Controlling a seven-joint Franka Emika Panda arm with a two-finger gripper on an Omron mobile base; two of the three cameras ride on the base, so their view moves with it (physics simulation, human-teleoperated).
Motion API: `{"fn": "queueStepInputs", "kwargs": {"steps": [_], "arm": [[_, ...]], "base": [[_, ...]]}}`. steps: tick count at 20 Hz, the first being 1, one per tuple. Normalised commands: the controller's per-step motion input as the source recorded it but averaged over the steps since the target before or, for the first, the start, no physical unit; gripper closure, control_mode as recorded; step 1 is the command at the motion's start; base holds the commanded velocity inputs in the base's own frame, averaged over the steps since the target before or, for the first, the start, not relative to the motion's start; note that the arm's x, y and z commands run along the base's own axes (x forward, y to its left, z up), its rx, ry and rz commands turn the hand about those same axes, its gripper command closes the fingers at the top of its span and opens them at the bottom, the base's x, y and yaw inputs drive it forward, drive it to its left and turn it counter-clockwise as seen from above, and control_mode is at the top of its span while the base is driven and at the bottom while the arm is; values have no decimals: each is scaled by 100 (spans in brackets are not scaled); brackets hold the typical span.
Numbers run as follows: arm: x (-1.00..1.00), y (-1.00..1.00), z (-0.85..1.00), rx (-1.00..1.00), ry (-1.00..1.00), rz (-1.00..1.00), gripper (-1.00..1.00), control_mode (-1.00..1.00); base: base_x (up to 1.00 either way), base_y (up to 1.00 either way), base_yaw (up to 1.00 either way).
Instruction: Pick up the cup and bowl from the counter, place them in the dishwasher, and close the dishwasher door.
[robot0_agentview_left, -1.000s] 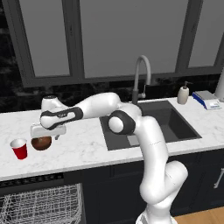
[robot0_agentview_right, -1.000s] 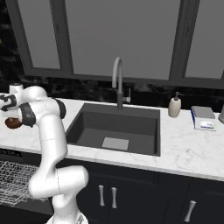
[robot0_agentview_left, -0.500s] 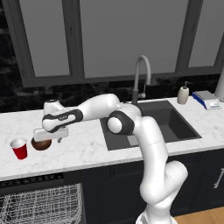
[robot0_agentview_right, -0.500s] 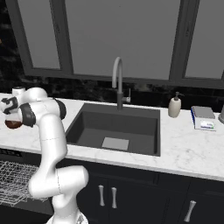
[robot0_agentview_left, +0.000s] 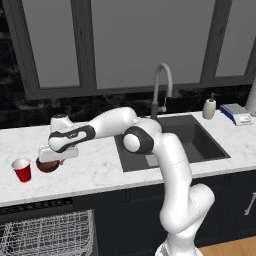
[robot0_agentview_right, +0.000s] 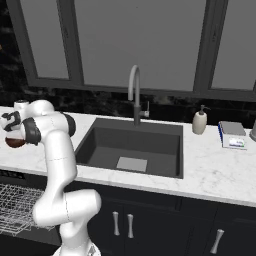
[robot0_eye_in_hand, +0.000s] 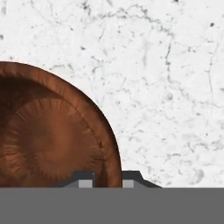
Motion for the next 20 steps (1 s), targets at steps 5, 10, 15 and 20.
{"fn": "queueStepInputs", "kwargs": {"steps": [5,10,15,20], "arm": [[-27,-2,2,1,0,-3,100,-100],[-89,-48,6,8,-7,-11,100,-100],[-100,-57,33,3,0,-20,100,-100],[-100,-2,2,0,0,-35,100,-100]], "base": [[0,0,0],[0,0,0],[0,0,0],[0,0,0]]}}
